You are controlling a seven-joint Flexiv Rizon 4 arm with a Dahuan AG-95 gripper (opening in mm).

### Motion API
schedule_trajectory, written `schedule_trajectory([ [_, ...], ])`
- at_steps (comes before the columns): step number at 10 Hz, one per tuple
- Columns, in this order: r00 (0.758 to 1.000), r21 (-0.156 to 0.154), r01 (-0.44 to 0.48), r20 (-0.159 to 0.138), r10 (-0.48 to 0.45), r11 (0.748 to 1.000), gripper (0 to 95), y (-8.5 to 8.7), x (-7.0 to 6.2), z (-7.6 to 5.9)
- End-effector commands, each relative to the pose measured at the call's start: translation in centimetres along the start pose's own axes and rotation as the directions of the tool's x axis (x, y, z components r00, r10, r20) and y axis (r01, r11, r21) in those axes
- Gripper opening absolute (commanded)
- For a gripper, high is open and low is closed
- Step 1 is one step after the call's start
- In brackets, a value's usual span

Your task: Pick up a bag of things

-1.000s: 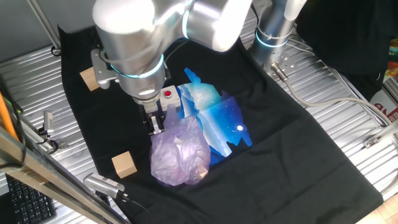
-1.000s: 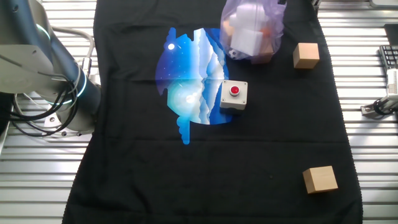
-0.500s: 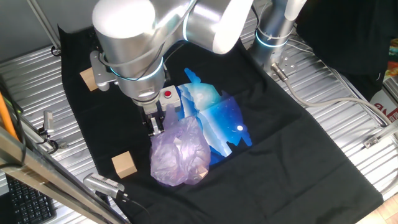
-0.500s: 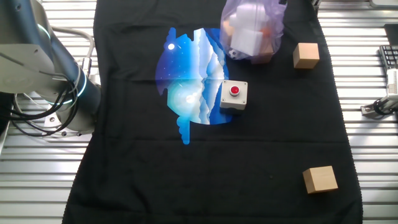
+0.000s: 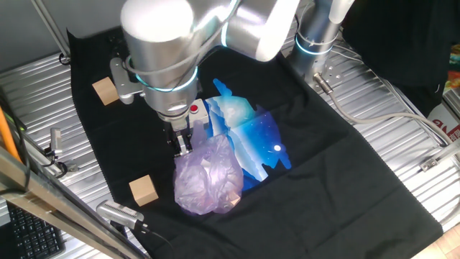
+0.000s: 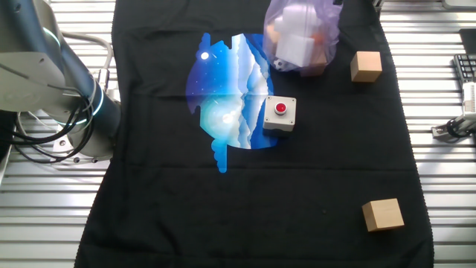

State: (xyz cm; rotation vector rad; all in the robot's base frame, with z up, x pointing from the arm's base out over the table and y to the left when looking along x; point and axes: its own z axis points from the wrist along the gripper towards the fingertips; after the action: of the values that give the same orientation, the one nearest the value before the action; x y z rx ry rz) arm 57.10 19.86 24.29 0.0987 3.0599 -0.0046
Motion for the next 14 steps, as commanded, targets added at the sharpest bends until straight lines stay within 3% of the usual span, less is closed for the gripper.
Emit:
schedule_trajectory([
  [1, 0.995, 0.003, 0.083, 0.053, -0.083, 0.997, 0.0, 0.0, -0.1, 0.0],
  [2, 0.996, -0.009, 0.085, 0.035, -0.085, 0.996, 0.0, 0.0, -0.1, 0.0],
  [3, 0.993, 0.002, 0.112, 0.028, -0.112, 0.994, 0.0, 0.0, -0.1, 0.0],
  [4, 0.993, -0.014, 0.117, 0.027, -0.116, 0.993, 0.0, 0.0, -0.1, 0.0],
  [11, 0.992, -0.003, 0.119, 0.034, -0.119, 0.993, 0.0, 0.0, -0.1, 0.0],
  [14, 0.996, 0.003, 0.072, 0.043, -0.072, 0.997, 0.0, 2.5, -0.1, -1.8],
])
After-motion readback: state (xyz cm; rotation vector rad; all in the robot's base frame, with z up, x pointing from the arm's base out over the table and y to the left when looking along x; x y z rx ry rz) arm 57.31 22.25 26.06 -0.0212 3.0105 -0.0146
